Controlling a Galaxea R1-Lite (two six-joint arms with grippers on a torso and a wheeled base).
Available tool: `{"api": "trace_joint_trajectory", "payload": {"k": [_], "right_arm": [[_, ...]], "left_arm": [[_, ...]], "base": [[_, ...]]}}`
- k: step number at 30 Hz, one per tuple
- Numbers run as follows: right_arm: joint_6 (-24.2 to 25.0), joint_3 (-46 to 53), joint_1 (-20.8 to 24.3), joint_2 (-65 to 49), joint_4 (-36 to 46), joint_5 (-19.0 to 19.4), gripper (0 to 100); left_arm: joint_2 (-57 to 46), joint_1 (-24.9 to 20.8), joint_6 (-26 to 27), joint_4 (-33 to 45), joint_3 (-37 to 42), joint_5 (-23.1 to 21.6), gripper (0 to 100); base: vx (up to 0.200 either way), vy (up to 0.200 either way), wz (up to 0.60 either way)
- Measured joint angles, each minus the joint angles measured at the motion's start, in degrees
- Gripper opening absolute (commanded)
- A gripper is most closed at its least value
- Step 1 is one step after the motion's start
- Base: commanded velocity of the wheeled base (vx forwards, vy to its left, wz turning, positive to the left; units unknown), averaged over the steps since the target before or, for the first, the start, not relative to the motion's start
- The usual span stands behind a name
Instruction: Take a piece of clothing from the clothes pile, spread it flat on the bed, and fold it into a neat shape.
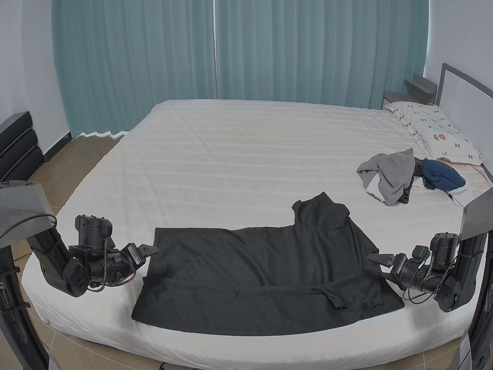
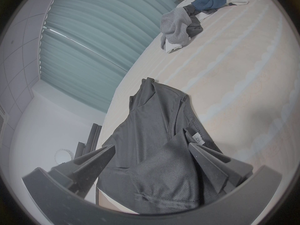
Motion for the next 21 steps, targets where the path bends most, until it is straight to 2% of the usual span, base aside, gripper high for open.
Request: {"api": "trace_joint_trajectory", "payload": {"k": [6, 14, 16, 21], "right_arm": [[0.00, 0.00, 0.00, 0.13, -0.02, -0.04, 100], [0.05, 0.11, -0.35, 0.13, -0.09, -0.17, 100], [0.05, 0.11, -0.44, 0.15, -0.09, -0.22, 100], [0.00, 0.30, -0.46, 0.20, -0.09, -0.61, 100]], "left_arm": [[0.20, 0.00, -0.06, 1.44, -5.10, -0.05, 100], [4.63, 0.41, 0.02, 6.90, -17.31, -0.46, 100], [6.67, 0.90, 0.18, 7.47, -20.26, -1.61, 100], [10.97, 3.11, 0.38, 8.45, -25.94, -9.36, 100]], "base": [[0.000, 0.000, 0.00], [0.000, 0.000, 0.00], [0.000, 0.000, 0.00], [0.000, 0.000, 0.00]]}}
